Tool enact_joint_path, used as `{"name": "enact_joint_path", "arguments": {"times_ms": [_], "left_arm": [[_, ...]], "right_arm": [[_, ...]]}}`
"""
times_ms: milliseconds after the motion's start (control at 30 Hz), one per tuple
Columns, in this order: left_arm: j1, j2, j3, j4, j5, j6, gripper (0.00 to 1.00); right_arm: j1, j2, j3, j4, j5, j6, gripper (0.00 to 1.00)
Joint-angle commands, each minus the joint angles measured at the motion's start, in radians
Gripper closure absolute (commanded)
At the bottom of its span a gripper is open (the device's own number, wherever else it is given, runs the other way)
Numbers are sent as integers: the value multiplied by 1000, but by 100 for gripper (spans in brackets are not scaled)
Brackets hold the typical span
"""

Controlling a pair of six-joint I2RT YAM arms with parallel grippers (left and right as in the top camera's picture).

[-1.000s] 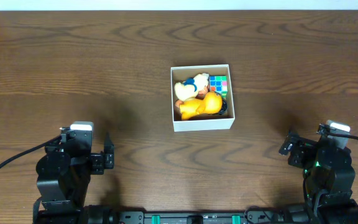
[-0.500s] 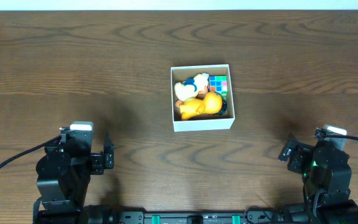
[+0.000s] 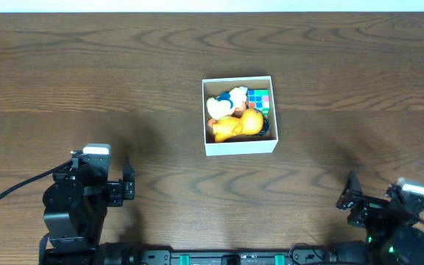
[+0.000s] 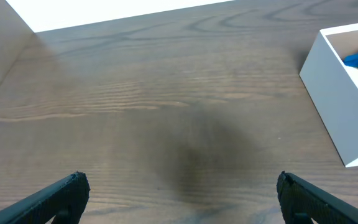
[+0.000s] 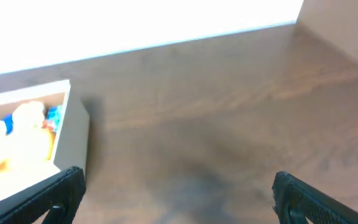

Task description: Pack container

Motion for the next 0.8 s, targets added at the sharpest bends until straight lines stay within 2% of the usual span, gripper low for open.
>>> {"name": "enact_joint_path", "arguments": {"times_ms": [0,233,400,467,767], "left_arm": [[-4,-1,2,1,-16,-13,2],[-4,-1,2,1,-16,-13,2],[-4,-1,2,1,-16,-13,2],[-4,-1,2,1,-16,-13,2],[-4,-1,2,1,-16,-13,2]], "right_arm": [[-33,-41,-114,73,-43,-40,1],[-33,-42,-381,568,-59,-102,1],[-36,-43,-544,818,-59,-121,1],[-36,-43,-589,863,-61,-121,1],[-35,-43,-586,800,-181,-120,1]]}}
